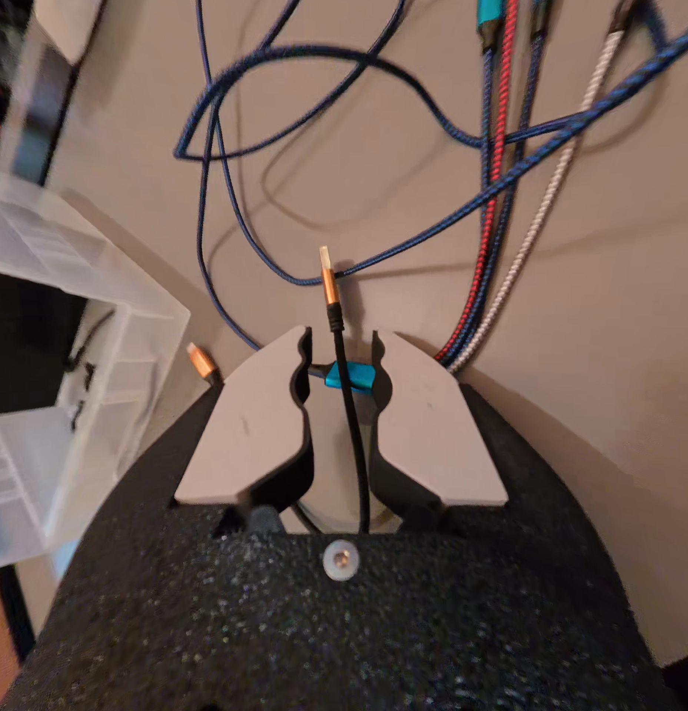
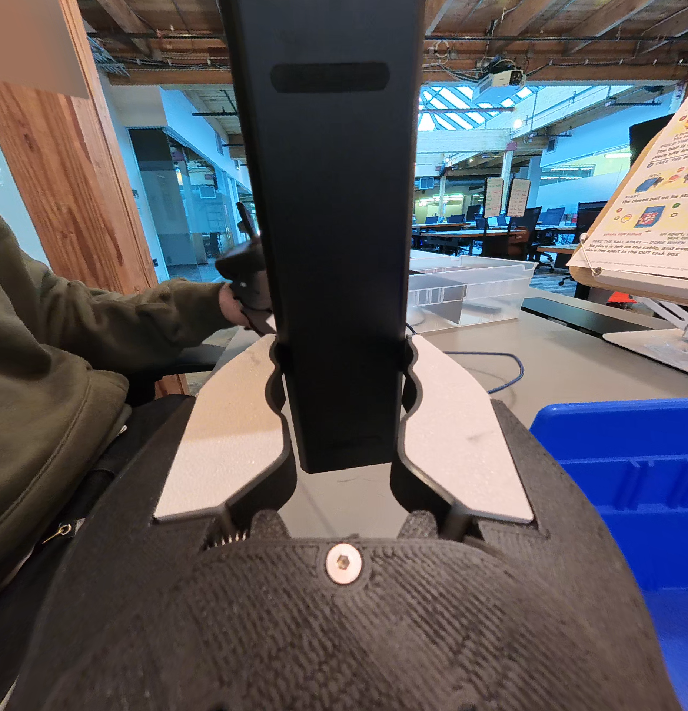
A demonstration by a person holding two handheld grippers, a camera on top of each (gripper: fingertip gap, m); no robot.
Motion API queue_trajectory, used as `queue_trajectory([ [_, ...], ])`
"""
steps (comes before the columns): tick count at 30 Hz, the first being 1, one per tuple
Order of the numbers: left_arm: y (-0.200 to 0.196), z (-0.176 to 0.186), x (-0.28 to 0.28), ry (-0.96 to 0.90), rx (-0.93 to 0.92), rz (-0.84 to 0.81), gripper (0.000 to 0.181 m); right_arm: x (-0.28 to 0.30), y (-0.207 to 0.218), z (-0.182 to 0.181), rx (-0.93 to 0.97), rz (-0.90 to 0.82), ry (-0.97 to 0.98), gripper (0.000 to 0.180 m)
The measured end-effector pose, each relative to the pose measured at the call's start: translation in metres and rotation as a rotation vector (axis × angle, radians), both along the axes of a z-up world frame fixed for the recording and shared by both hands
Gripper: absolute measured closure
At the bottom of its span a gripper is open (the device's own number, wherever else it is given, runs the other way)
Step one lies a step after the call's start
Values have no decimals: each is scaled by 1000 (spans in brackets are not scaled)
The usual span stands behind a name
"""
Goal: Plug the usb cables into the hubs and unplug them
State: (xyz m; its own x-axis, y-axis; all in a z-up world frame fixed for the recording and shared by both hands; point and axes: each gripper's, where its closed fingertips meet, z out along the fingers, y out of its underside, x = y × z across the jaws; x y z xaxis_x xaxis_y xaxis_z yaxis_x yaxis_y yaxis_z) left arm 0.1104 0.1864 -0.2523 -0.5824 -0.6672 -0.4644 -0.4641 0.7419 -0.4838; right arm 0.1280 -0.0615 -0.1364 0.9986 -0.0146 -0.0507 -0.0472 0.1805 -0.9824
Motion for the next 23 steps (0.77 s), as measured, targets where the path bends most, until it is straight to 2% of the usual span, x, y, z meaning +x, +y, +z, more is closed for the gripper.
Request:
queue_trajectory([
  [1, 3, -4, 2, 17, -13, 43, 153, 0, 0, 0, 1, 0, 0, 119],
  [2, 5, -6, 5, 33, -35, 77, 166, 0, 0, 0, 1, 1, -1, 119],
  [4, 2, -6, 2, 98, -93, 87, 169, -1, 0, 0, 2, 1, -6, 119],
  [6, -2, 12, 1, 110, -142, 65, 173, -1, 0, 0, 3, 3, -9, 119],
  [11, -32, 107, -14, 199, -590, -39, 177, -1, -2, 2, 16, 7, 0, 120],
  [15, -54, 195, -52, 366, -967, -256, 177, 0, -4, 3, 31, 11, 6, 119],
  [16, -54, 207, -57, 379, -1013, -300, 177, 0, -4, 3, 33, 12, 7, 119],
  [17, -50, 210, -54, 367, -1020, -296, 177, 0, -4, 3, 33, 13, 8, 119],
  [19, -44, 189, -46, 429, -984, -242, 177, -1, -4, 3, 29, 17, 8, 119],
  [21, -45, 149, -39, 510, -910, -191, 177, -1, -3, 3, 23, 17, 7, 119],
  [23, -43, 100, -27, 509, -751, -143, 177, -1, -3, 2, 21, 15, 1, 119],
])
